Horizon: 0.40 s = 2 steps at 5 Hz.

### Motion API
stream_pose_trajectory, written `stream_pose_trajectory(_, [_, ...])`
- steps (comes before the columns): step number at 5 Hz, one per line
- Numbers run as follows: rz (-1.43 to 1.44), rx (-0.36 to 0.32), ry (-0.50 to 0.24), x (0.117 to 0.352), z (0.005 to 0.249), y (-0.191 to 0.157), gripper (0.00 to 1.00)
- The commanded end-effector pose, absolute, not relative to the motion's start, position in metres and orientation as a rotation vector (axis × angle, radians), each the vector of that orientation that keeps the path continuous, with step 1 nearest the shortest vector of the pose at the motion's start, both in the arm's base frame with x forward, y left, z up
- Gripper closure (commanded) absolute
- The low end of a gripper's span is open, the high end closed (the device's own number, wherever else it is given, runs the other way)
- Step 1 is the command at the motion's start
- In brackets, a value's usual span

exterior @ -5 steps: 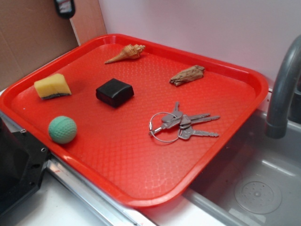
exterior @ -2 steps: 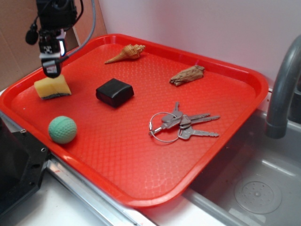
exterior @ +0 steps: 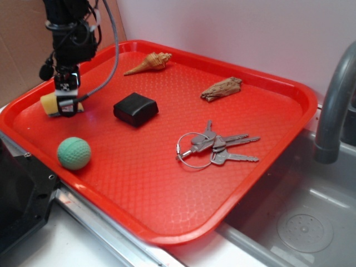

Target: Grab the green sponge.

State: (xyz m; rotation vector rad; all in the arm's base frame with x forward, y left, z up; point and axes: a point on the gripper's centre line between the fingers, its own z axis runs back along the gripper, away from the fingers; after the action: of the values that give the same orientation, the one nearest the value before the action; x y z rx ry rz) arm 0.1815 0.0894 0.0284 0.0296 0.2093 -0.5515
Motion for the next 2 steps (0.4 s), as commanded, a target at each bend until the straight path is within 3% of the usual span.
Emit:
stream_pose_trajectory(1, [-0.521, 0.026, 0.241, 0.1724, 0.0190, 0.0885, 1.00])
stream_pose_trajectory(2, [-0.525, 0.026, 0.238, 0.1636, 0.0235, 0.0874, 1.00])
